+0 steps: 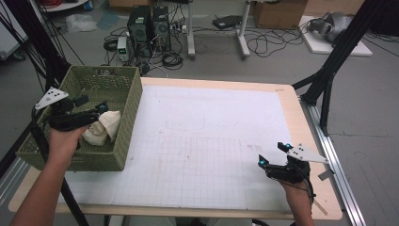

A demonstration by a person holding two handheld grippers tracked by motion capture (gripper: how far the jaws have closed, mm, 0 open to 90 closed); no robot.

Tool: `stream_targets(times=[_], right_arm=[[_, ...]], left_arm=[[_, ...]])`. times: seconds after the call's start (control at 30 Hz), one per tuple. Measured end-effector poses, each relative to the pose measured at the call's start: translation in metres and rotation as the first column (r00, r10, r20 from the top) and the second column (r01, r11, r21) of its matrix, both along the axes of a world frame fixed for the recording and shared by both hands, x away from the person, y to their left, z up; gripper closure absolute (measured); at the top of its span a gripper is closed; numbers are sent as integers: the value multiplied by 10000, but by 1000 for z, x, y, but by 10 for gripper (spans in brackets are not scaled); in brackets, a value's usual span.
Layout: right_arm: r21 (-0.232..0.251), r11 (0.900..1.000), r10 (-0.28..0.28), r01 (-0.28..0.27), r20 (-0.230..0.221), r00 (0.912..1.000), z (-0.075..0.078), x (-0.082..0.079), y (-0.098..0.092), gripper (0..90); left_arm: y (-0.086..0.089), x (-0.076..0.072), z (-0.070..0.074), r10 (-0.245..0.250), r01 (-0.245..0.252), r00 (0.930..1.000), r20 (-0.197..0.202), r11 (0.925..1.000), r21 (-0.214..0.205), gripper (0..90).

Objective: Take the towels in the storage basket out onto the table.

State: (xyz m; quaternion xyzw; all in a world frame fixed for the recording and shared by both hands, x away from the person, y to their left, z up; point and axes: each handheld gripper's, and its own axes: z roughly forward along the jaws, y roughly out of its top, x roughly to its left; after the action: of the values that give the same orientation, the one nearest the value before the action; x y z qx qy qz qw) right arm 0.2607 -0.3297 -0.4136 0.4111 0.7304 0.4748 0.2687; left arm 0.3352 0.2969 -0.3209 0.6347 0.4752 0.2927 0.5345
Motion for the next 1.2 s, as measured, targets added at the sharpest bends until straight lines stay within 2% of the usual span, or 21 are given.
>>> stream_targets(times=[0.1,0.13,0.2,0.27,0.33,0.37,0.4,0.43,0.47,0.5,0.53,0.57,0.6,0.67,0.83,0.9,1.03,1.07,1.13,1.17,1.2], right_arm=[[-27,10000,30,-30,21,10000,0,0,1,112],[-79,10000,48,-47,35,10000,0,0,2,112],[-93,9999,54,-54,33,10000,1,0,2,112],[-100,9999,34,-34,39,10000,0,0,1,112],[-94,10000,-2,2,33,10000,0,-1,0,112],[-96,10000,-15,16,76,10000,0,-1,-1,112],[-99,9999,-27,28,74,10000,1,-1,-1,112],[-99,9999,-27,28,74,10000,1,-1,-1,112],[-97,9999,-40,40,48,10000,0,-1,-2,112],[-97,9999,-40,40,48,10000,0,-1,-2,112],[-106,9999,-25,25,54,10000,0,-1,-2,112],[-58,10000,-43,43,11,10000,0,0,-1,112],[-49,10000,-24,24,3,10000,0,0,-1,112],[-73,10000,-1,1,26,10000,0,0,0,112],[-53,10000,-36,36,14,10000,-1,0,-1,112],[-67,10000,-41,41,2,10000,-1,0,-2,112],[-79,10000,-45,45,9,10000,-1,0,-3,112],[-43,10000,-57,57,-49,10000,-2,0,-3,112],[-69,10000,-45,45,-29,10000,-2,1,-3,112],[-90,10000,-17,18,18,10000,-1,1,-3,112],[-90,10000,-17,18,18,10000,-1,1,-3,112]], left_arm=[[6,11,-8,330,-323,9978,-581,9994,122,182],[9,20,-14,476,-438,9930,-1081,9983,375,182],[10,24,-18,558,-498,9899,-1305,9976,491,183],[12,32,-25,865,-761,9807,-1754,9950,647,188],[15,39,-33,1255,-1118,9664,-2243,9911,728,199],[16,42,-37,1398,-1231,9574,-2526,9891,808,197],[15,48,-44,1607,-1316,9381,-3068,9848,1135,194],[15,48,-44,1607,-1316,9381,-3068,9848,1135,195],[13,53,-48,1561,-1184,9280,-3382,9845,1294,194],[13,53,-48,1561,-1184,9280,-3382,9845,1294,194],[12,56,-50,1611,-1191,9200,-3573,9834,1367,194],[14,60,-55,2009,-1414,8878,-4141,9753,1699,196],[14,60,-55,2009,-1414,8878,-4141,9753,1699,198],[17,63,-60,2423,-1743,8535,-4613,9671,1855,198],[20,70,-73,2806,-1872,7965,-5355,9567,2229,199],[21,71,-77,2649,-1656,7742,-5749,9614,2200,223],[20,73,-84,2508,-1229,7454,-6176,9623,2425,249],[18,74,-85,2334,-845,7306,-6417,9635,2541,309],[17,74,-85,2316,-798,7272,-6462,9635,2555,416],[17,74,-84,2230,-766,7242,-6526,9664,2452,514],[17,74,-83,2050,-628,7276,-6547,9702,2340,514]])
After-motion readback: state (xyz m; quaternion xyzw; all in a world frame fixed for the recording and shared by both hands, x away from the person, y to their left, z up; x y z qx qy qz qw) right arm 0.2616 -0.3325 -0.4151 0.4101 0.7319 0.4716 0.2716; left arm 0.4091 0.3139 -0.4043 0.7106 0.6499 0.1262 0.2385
